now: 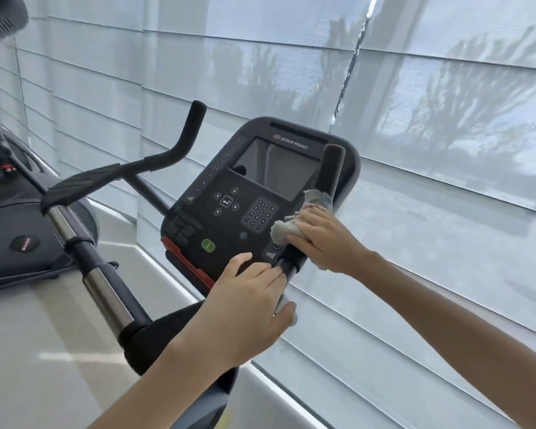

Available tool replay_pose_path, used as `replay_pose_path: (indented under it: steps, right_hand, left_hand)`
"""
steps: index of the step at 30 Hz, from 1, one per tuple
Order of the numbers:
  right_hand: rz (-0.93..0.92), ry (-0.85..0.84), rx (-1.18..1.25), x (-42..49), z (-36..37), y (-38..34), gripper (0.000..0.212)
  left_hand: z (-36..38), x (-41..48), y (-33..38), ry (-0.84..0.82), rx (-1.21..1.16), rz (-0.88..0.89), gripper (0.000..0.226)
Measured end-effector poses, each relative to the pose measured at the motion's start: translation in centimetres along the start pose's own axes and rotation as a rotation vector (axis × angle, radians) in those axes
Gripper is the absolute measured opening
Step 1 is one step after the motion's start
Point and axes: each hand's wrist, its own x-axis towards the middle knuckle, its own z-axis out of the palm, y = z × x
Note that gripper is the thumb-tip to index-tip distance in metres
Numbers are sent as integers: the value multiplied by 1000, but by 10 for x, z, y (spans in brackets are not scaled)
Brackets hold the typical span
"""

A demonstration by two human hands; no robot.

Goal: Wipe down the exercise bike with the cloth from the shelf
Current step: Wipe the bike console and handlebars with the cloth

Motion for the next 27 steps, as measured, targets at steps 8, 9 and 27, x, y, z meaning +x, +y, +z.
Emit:
replay_pose_path:
  steps: [8, 9, 27]
  right_hand:
    - [-169, 307, -316, 33, -48, 33, 25]
    - [-158, 320, -404, 38, -50, 39, 27]
    - [148, -133, 161, 13, 1, -22, 36]
  left_hand:
    - [4, 0, -1, 27, -21, 5, 60]
    - [4, 0, 0, 24, -22, 3, 60]
    - [-9, -14, -7, 136, -37, -101, 50]
